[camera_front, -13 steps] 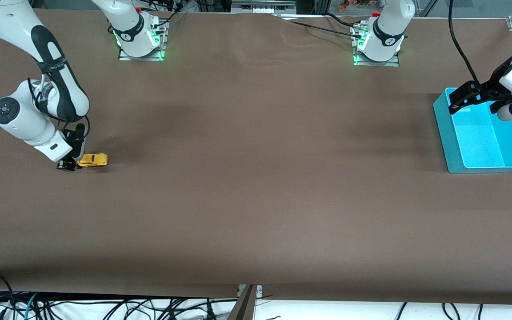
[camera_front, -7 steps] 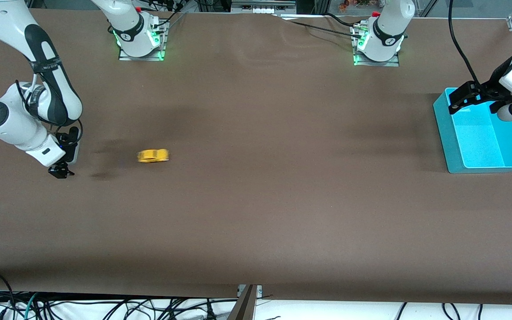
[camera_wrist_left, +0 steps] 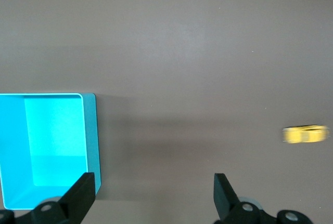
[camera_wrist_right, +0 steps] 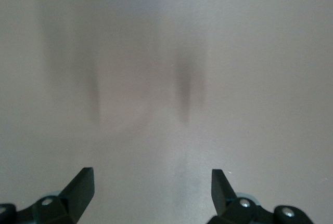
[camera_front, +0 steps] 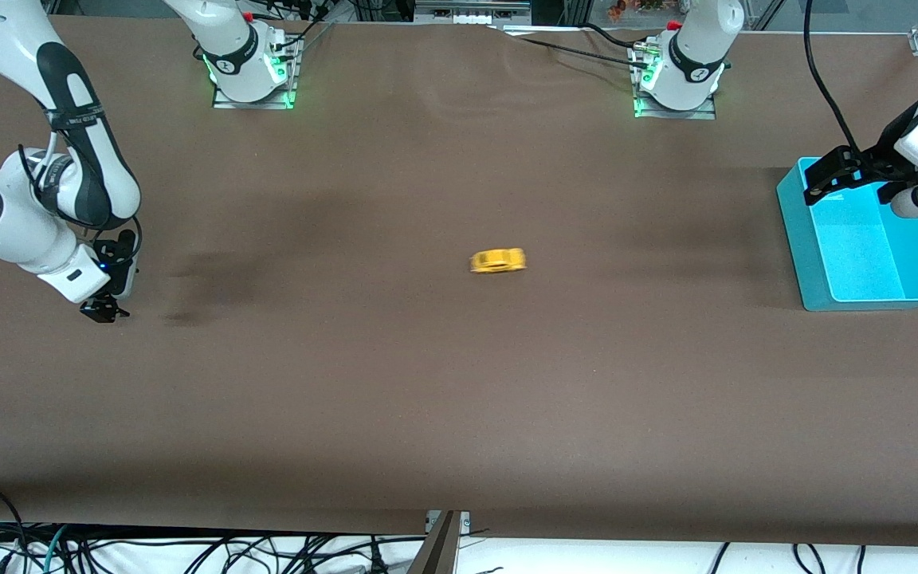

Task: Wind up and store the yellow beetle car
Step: 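Withdraw the right gripper while the car rolls to the bin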

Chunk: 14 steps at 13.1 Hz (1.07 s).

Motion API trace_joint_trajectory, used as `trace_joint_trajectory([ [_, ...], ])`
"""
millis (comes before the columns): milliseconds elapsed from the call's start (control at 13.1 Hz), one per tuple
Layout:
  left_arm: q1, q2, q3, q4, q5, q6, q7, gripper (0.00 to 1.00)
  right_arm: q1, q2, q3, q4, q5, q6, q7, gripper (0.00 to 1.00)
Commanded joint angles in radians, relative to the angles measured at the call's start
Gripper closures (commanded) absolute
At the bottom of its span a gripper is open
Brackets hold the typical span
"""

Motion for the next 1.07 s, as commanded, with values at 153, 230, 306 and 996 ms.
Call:
trace_joint_trajectory([
  [153,0.007,-0.003,-0.002,-0.002,0.004,-0.001,0.014,0.0,-0.007,-0.027,0.008,0.086,0.021,-0.118,0.148,0.01],
  [230,0.007,-0.004,-0.002,0.004,0.004,-0.001,0.018,0.0,-0.007,-0.045,0.01,0.097,0.021,-0.134,0.2,0.01],
  [306,0.007,-0.008,-0.002,0.004,0.004,-0.004,0.023,0.0,-0.006,-0.053,0.013,0.109,0.021,-0.144,0.251,0.01],
  [996,0.015,-0.003,-0.01,-0.003,-0.004,0.021,0.03,0.0,0.0,-0.059,0.079,0.447,0.052,-0.552,0.848,0.01],
])
